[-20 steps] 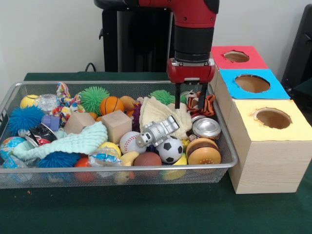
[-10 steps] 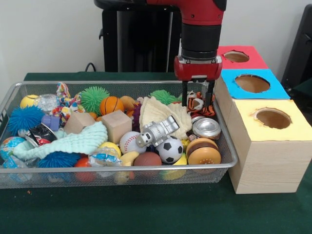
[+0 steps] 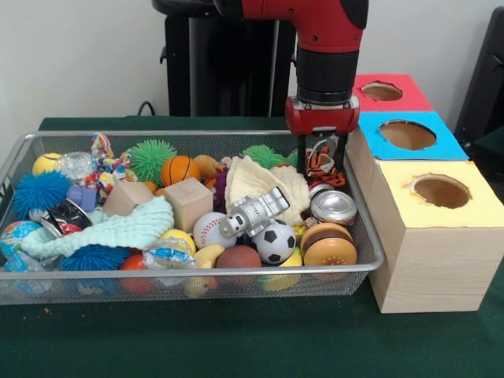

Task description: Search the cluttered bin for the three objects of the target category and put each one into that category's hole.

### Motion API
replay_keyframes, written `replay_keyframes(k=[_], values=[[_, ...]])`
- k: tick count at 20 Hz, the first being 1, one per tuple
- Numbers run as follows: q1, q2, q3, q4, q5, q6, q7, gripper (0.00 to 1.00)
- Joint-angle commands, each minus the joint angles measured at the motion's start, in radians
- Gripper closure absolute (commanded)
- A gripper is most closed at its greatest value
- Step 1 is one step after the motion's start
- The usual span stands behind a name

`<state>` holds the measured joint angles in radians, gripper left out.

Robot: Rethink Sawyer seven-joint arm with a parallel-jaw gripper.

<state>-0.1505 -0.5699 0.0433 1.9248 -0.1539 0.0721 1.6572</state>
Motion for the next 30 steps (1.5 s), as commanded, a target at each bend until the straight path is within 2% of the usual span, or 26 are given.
replay_keyframes(k=[1,3,4,9,13,15,19,20,22,26,28,30], values=[[0.026,0.058,0.020,0.045,0.056,0.160,0.170,0.00],[0.018,0.060,0.033,0.045,0.059,0.170,0.158,0.00],[0.017,0.062,0.037,0.047,0.064,0.174,0.154,1.00],[0.039,0.059,0.006,0.040,0.070,0.150,0.172,1.00],[0.050,-0.002,-0.010,0.059,0.070,0.168,0.171,1.00],[0.076,-0.080,-0.040,0.069,0.074,0.276,0.153,1.00],[0.151,-0.282,-0.113,0.047,0.072,0.653,0.099,1.00],[0.162,-0.314,-0.121,0.041,0.069,0.716,0.098,1.00],[0.178,-0.358,-0.125,0.038,0.060,0.778,0.102,1.00],[0.189,-0.398,-0.115,0.054,0.061,0.769,0.137,1.00],[0.193,-0.400,-0.101,0.082,0.092,0.731,0.172,1.00],[0.202,-0.422,-0.089,0.118,0.138,0.740,0.196,1.00]])
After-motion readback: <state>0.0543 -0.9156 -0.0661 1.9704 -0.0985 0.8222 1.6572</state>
